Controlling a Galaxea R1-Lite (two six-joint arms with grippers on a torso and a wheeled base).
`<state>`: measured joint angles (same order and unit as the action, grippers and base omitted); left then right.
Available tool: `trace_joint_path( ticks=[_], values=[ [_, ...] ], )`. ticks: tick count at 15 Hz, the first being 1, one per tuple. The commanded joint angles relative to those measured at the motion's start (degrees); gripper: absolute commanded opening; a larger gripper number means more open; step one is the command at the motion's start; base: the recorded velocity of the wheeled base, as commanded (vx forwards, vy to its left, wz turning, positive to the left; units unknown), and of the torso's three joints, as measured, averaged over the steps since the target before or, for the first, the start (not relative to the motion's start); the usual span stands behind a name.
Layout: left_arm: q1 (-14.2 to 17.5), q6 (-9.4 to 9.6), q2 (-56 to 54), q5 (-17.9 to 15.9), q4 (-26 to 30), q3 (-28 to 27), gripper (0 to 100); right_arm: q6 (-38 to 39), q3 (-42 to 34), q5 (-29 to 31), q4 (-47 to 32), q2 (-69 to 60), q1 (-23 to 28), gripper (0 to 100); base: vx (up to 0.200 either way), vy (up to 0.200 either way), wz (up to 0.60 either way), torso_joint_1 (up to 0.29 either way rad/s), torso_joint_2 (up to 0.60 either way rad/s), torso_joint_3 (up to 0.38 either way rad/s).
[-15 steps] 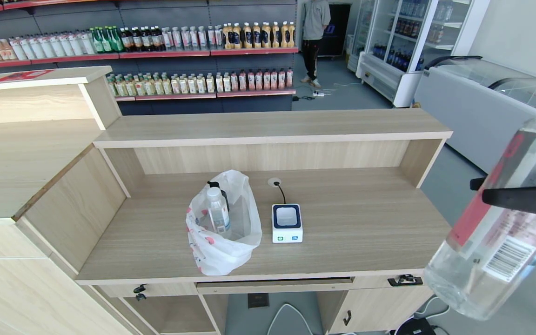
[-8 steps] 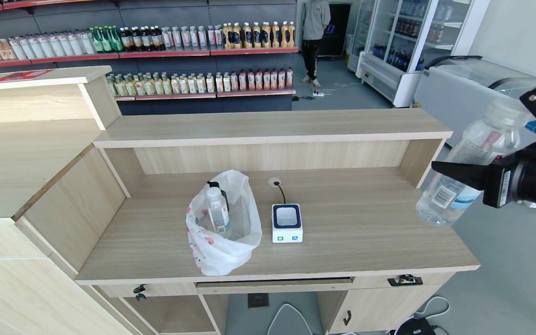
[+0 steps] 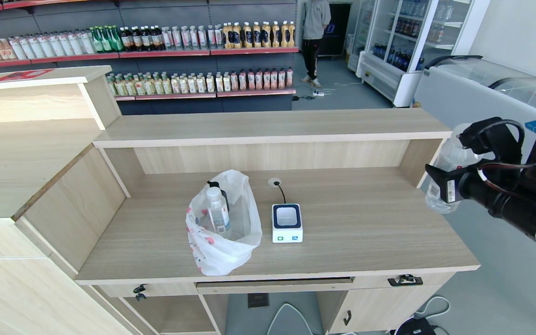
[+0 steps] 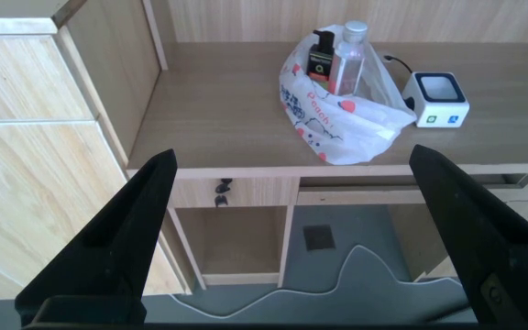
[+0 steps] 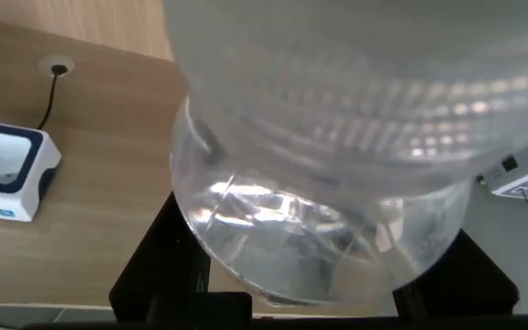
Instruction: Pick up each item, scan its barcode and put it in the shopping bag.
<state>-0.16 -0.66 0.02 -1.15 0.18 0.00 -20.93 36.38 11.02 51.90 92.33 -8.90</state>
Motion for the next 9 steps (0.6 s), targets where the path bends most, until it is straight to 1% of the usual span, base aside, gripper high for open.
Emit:
trace_joint_path(
  ticks=[1, 4, 8, 9],
  values=[
    [0.0, -0.04, 0.1, 0.0, 0.0, 0.0, 100, -2.6, -0.2, 0.2, 2.4, 6.1, 0.5, 0, 0.0, 0.0, 0.0, 0.0, 0.0, 0.0],
    [0.0, -0.04, 0.1, 0.0, 0.0, 0.0, 100, -5.3, -0.2, -0.6, 3.7, 8.7, 1.8, 0, 0.0, 0.0, 0.0, 0.0, 0.0, 0.0],
    [0.0, -0.04, 0.1, 0.0, 0.0, 0.0, 100, -9.9, -0.8, -0.7, 9.4, 13.0, 2.4, 0, 0.0, 0.0, 0.6, 0.005, 0.0, -0.001],
    [0.0, -0.04, 0.1, 0.0, 0.1, 0.0, 100, -11.9, -0.8, -1.4, 12.1, 14.5, 2.4, 0, 0.0, 0.0, 0.6, -0.002, 0.0, 0.002]
  ],
)
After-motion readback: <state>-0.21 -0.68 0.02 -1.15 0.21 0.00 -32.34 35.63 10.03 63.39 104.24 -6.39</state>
